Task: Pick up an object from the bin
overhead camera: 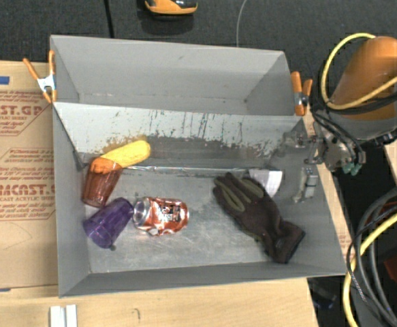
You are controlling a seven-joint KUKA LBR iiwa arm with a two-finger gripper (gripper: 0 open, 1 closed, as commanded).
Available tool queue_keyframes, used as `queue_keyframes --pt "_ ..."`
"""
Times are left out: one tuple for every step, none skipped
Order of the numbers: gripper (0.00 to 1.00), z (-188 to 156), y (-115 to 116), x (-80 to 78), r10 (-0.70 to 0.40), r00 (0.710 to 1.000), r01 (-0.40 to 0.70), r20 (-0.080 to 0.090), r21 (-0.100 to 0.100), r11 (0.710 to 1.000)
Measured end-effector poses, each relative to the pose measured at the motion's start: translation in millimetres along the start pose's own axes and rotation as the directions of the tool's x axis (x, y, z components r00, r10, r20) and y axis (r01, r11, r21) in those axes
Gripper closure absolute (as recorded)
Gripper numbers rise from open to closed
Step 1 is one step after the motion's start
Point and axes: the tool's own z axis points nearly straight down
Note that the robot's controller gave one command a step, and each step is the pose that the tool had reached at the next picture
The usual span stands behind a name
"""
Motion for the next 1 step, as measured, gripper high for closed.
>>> queue_keyframes --pt "0.00 -5.2 0.8 -1.7 -0.002 1.000 0.002 0.008 0.001 1.000"
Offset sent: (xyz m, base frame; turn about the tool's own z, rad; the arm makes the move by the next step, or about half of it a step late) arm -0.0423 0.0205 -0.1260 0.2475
